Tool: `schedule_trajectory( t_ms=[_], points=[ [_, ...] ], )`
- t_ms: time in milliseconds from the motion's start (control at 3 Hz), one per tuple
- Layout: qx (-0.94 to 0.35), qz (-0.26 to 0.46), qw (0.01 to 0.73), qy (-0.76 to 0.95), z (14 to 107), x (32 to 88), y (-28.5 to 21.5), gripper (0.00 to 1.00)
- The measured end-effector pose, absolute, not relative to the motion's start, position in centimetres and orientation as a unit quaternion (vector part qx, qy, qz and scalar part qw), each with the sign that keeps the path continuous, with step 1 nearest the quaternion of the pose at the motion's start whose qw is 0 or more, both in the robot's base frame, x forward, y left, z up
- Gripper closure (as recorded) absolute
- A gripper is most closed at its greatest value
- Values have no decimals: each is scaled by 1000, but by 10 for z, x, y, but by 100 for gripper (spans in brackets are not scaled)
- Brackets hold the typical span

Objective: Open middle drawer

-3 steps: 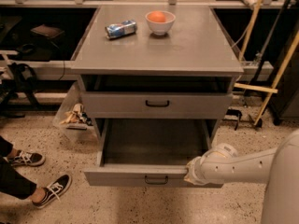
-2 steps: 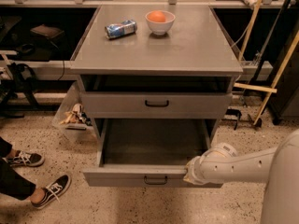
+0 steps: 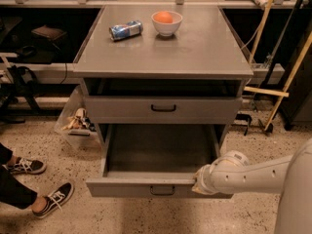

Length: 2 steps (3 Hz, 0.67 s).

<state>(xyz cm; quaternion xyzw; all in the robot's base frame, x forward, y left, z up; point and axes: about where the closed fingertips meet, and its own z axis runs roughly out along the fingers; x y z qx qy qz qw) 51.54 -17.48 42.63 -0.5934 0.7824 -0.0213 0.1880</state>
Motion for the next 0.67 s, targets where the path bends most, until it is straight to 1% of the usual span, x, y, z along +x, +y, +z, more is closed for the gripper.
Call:
schedule_trajectory(
  t_ms=[333,667],
  points=[
    [-593,-22,189,783,426,512,-176,100],
    [-593,-22,189,783,426,512,-176,81]
  ],
)
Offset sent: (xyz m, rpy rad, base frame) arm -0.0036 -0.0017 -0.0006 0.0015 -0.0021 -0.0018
